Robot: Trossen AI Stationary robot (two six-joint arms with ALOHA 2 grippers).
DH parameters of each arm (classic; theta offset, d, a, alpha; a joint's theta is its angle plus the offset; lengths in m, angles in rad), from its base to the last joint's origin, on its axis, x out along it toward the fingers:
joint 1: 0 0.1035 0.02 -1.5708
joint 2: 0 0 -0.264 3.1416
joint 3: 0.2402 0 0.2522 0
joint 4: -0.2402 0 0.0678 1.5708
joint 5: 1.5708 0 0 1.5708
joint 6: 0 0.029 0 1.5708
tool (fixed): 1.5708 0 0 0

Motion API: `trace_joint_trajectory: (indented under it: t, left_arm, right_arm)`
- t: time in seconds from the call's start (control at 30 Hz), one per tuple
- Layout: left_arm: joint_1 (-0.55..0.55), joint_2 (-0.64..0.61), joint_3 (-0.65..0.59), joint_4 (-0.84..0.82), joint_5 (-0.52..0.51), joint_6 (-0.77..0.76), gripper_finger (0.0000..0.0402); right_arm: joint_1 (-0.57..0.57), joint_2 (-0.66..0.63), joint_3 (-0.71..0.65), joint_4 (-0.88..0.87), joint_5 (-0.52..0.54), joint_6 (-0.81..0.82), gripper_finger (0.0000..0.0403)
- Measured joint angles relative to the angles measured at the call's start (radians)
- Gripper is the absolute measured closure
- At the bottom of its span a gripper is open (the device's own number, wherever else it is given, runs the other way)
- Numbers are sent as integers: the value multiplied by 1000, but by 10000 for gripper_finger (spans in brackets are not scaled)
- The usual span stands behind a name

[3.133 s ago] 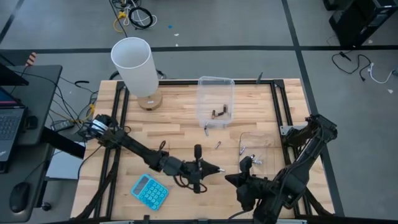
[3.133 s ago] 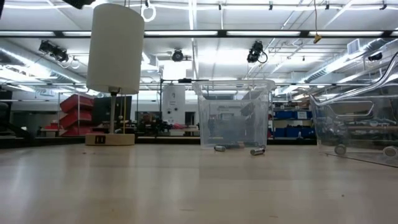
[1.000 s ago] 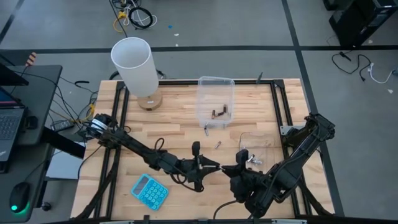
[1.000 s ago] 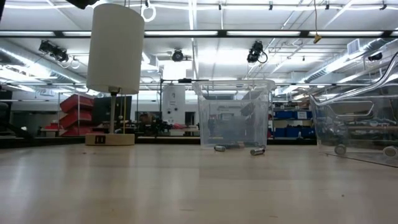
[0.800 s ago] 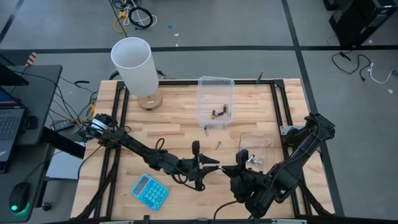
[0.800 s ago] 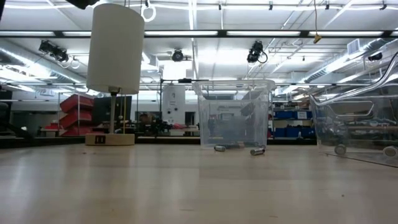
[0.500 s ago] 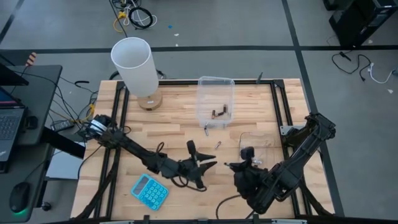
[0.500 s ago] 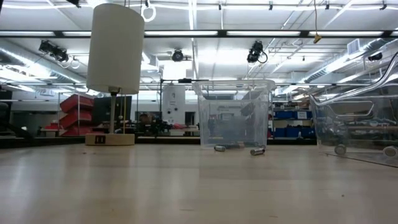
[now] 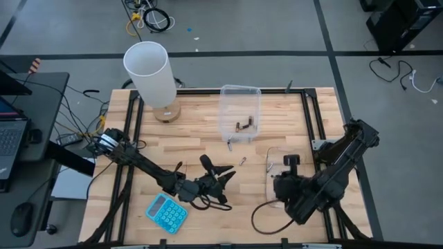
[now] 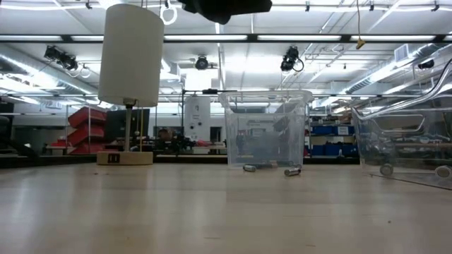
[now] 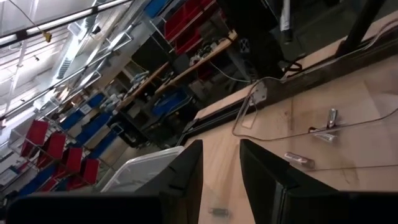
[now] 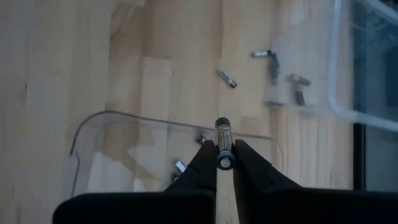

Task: Sort batteries
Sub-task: Put the silver battery into the bottom transparent bin

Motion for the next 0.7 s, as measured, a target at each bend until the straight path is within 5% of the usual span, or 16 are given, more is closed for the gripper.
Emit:
trace_joint_trajectory:
  t: [0.4,0.57,0.7]
  left_arm:
    - [-1,0,0,-7,-90,1,294]
    - [-1,0,0,-8,-302,6,294]
    - [-1,0,0,-5,-463,48,294]
  right_arm:
    - [-94,-303,-320,117,-71,101,384]
    - [-181,-406,-508,214,-121,234,384]
    - [-246,-432,-631,299,-260,294,384]
